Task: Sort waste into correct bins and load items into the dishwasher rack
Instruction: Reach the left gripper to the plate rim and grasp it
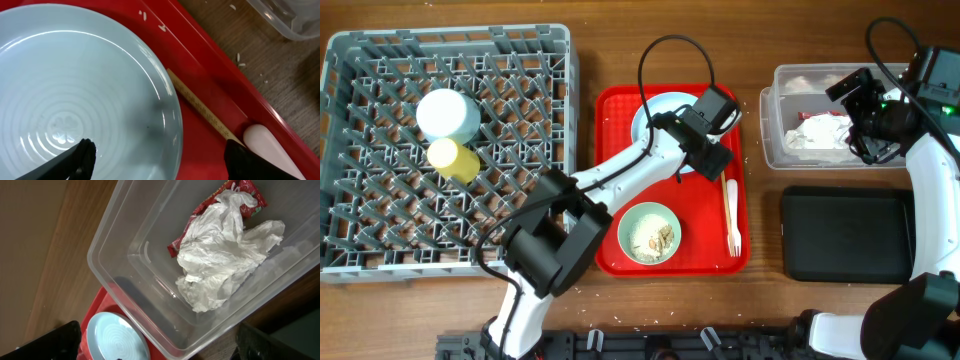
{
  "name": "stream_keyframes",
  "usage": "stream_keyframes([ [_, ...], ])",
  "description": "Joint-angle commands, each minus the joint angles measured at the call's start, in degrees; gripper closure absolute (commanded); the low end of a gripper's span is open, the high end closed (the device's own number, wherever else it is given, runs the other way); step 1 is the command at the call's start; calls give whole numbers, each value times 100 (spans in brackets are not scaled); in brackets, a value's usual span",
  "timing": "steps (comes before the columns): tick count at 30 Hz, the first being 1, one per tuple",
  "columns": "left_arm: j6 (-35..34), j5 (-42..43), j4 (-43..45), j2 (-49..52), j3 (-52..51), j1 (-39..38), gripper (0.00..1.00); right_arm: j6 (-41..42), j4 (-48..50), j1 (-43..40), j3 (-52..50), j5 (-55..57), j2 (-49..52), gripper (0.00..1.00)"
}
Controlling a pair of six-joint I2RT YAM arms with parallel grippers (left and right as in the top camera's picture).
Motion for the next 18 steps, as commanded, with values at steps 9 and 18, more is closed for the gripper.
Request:
stream_keyframes([
  [9, 229, -107, -243, 398, 4, -140, 47, -79, -7, 2, 94, -90, -52, 0],
  [18, 24, -107, -247, 343, 20, -140, 96, -76, -7, 2, 94, -90, -52, 0],
])
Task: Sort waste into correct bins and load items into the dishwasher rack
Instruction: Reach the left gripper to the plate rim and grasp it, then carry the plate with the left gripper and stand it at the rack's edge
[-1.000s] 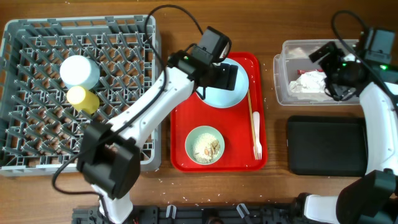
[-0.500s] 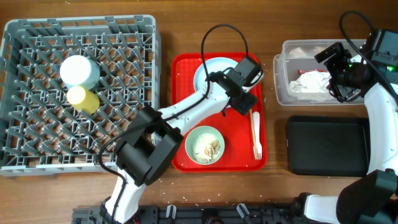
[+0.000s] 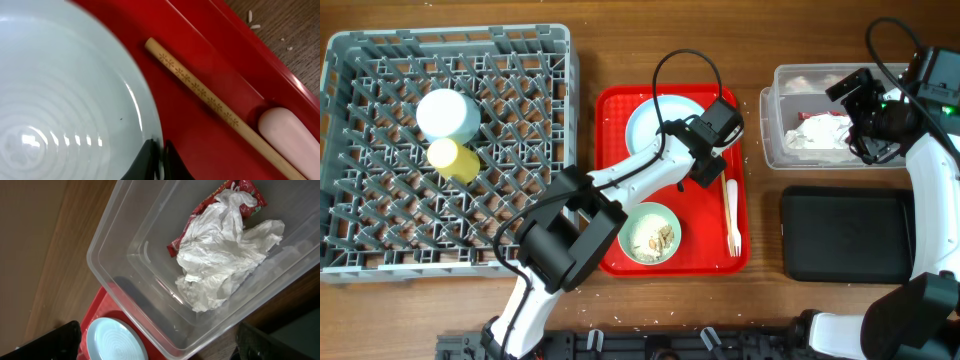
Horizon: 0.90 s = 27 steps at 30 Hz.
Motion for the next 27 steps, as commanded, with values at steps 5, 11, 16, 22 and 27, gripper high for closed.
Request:
stream_keyframes([
  [5, -859, 37, -363, -802, 184, 87, 96, -76, -4, 2, 94, -87, -52, 0],
  [11, -988, 1871, -490, -2350, 188, 723, 96, -76, -4, 2, 94, -87, -52, 0],
  [16, -1239, 2962, -492, -3244, 188, 2041, 96, -76, -2, 2, 94, -87, -52, 1],
  [22, -1239, 5554, -566, -3150, 186, 3871, 96, -76, -4, 2, 94, -87, -52, 0],
  [27, -1241, 6660, -566, -2789, 186, 4962, 96, -76, -4, 2, 94, -90, -52, 0],
])
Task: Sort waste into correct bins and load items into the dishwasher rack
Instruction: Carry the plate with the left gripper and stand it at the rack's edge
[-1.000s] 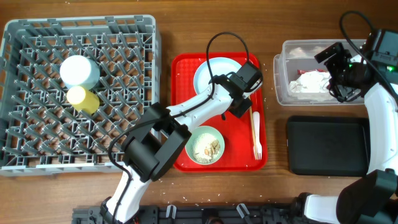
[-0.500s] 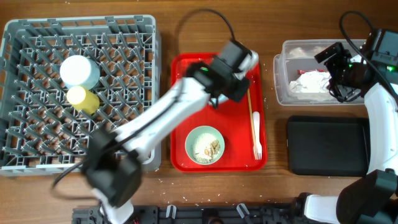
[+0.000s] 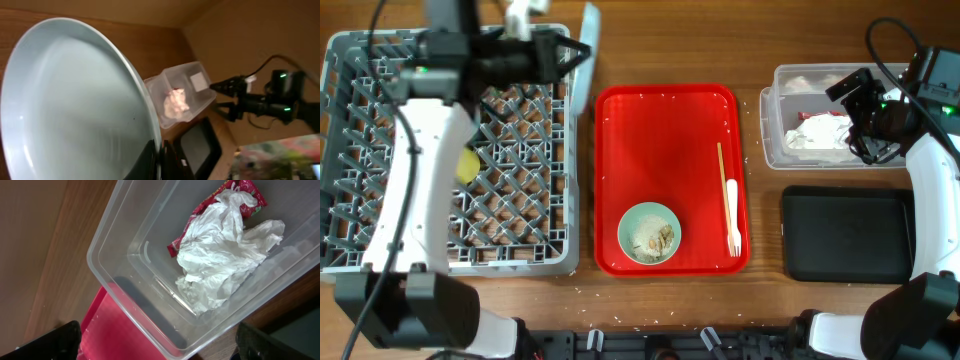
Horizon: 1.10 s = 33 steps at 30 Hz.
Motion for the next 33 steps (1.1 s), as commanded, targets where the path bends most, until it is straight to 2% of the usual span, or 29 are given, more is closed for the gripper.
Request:
stream_keyframes([
  [1, -31, 1069, 11, 293, 72, 586, 96, -76, -2, 2, 94, -85, -52, 0],
  [11, -28, 1058, 42, 1342, 72, 984, 96, -76, -2, 2, 94, -85, -52, 0],
  [14, -31, 634, 90, 1447, 72, 1045, 96, -79, -2, 2, 94, -87, -52, 0],
  [15, -31, 551, 87, 1445, 72, 1075, 92, -76, -2, 2, 94, -85, -52, 0],
  [16, -46, 551, 83, 1445, 72, 1099, 75, -76, -2, 2, 94, -85, -52, 0],
  [17, -216, 555, 81, 1443, 72, 1147, 49, -79, -2, 2, 94, -85, -52, 0],
  [18, -363, 581, 81, 1438, 72, 1180, 36, -79, -2, 2, 94, -85, -52, 1],
  [20, -501, 634, 79, 1401, 72, 1246, 30, -76, -2, 2, 94, -87, -52, 0],
  [23, -496, 363, 13, 1235, 72, 1246, 11, -76, -2, 2, 94, -85, -52, 0],
  [25, -496, -577, -166, 927, 74, 1246, 6, -79, -2, 2, 94, -85, -52, 0],
  [28, -498, -1930, -490, 278, 72, 1228, 7, -76, -2, 2, 94, -85, -52, 0],
  [30, -494, -2299, -820, -201, 72, 1165, 9, -76, -2, 2, 94, -85, -52, 0],
  [33, -476, -2308, -1714, -752, 72, 929, 6, -79, 0, 2, 94, -85, -52, 0],
])
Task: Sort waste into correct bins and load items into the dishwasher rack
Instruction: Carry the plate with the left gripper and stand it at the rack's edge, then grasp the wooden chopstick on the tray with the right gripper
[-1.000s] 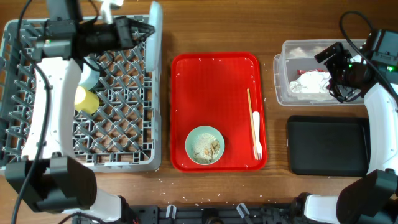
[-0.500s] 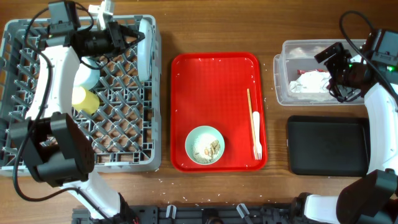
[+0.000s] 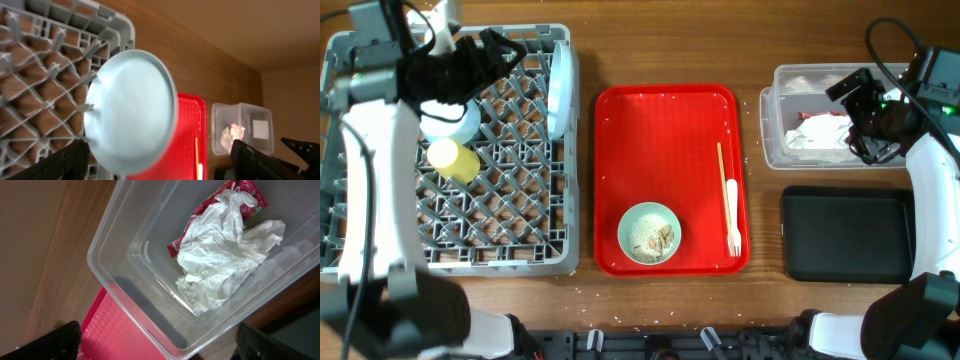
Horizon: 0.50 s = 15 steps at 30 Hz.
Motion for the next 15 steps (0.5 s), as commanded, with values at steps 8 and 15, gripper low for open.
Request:
stream_keyframes([
  [8, 28, -949, -1875, -586, -199, -2004, 1, -76, 2, 2, 94, -85, -52, 0],
  [15, 26, -964, -1755, -551, -424, -3086, 0, -74, 2, 2, 94, -85, -52, 0],
])
